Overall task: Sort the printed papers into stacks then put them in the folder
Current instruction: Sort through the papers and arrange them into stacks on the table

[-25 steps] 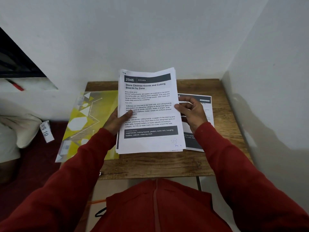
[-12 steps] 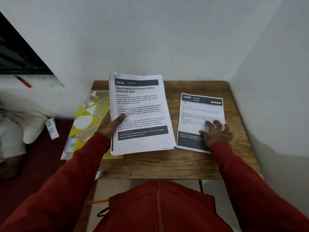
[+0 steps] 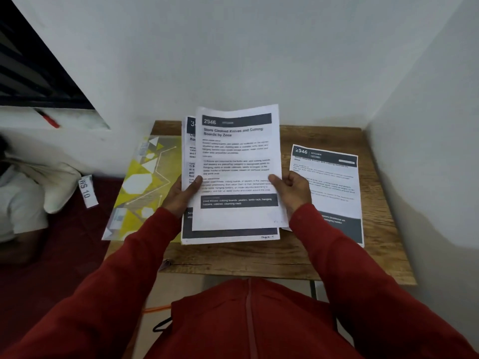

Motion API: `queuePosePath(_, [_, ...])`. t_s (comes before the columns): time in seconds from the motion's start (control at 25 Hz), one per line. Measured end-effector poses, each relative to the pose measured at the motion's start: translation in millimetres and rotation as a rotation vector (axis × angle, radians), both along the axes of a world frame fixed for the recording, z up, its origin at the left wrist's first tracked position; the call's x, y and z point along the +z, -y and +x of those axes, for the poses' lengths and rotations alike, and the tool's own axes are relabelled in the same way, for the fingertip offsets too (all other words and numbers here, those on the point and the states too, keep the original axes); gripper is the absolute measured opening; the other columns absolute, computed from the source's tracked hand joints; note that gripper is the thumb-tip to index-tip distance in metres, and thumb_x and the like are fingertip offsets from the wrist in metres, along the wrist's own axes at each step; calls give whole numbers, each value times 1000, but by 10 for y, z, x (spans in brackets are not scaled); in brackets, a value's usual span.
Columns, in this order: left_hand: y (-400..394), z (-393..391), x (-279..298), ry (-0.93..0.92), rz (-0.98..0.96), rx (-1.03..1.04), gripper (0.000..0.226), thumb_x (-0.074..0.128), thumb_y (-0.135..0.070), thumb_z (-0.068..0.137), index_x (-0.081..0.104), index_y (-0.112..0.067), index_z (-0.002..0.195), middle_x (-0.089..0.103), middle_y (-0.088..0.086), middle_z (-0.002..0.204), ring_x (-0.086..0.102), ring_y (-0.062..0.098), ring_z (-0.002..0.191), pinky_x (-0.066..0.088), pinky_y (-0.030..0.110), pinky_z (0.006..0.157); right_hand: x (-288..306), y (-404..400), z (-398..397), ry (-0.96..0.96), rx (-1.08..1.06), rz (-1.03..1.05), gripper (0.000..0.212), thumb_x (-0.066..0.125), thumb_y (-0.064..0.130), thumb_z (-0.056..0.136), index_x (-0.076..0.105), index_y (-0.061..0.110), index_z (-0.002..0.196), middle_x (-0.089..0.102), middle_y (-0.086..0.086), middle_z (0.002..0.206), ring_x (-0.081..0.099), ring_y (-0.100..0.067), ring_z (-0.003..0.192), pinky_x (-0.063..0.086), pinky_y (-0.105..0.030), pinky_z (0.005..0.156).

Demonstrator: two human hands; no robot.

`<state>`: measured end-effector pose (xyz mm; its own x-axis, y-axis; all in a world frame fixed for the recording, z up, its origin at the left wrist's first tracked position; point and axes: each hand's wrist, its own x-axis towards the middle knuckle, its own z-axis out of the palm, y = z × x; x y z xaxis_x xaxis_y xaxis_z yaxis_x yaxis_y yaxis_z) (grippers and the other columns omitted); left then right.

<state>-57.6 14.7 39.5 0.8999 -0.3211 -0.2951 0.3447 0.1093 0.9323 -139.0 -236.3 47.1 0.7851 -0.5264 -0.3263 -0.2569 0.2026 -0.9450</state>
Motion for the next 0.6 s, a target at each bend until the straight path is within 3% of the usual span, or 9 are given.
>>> queuePosePath(0.08, [-58, -25, -13, -9, 0, 12, 36, 55, -18, 96, 53, -11, 132, 66, 14, 123, 66, 33, 106, 56, 45, 87, -38, 67, -2, -10, 9, -4, 14, 71, 13, 86, 71, 4, 96, 75, -10, 93, 71, -32, 91, 58, -46, 86])
queuePosePath(0.2, [-191, -20, -22, 8, 43, 87, 30, 57, -17, 95, 58, -13, 125, 68, 11, 119, 67, 29, 103, 58, 39, 83, -125, 251, 21, -65, -67, -208, 13, 69, 21, 88, 72, 13, 99, 75, -2, 95, 71, -24, 90, 57, -40, 87])
queuePosePath(0.36, [-634, 60, 1, 74, 128, 199, 27, 59, -18, 94, 60, -15, 121, 68, 8, 118, 69, 19, 97, 57, 33, 86, -262, 492, 43, -230, -153, -473, 30, 65, 24, 91, 67, 5, 115, 70, -11, 112, 63, -27, 105, 41, -22, 85])
queuePosePath(0.48, [-942, 86, 80, 96, 154, 250, 23, 58, -17, 95, 61, -17, 117, 70, 1, 111, 70, 15, 93, 58, 30, 83, -371, 497, 97, -294, -101, -545, 31, 63, 22, 93, 66, 2, 116, 68, -15, 114, 62, -31, 107, 36, -20, 81])
queuePosePath(0.6, [-1049, 96, 159, 102, 149, 284, 17, 58, -15, 95, 62, -19, 111, 73, -4, 102, 71, 12, 88, 58, 27, 78, -461, 467, 155, -320, -44, -576, 30, 62, 21, 94, 66, 0, 115, 68, -18, 113, 61, -34, 106, 40, -26, 83])
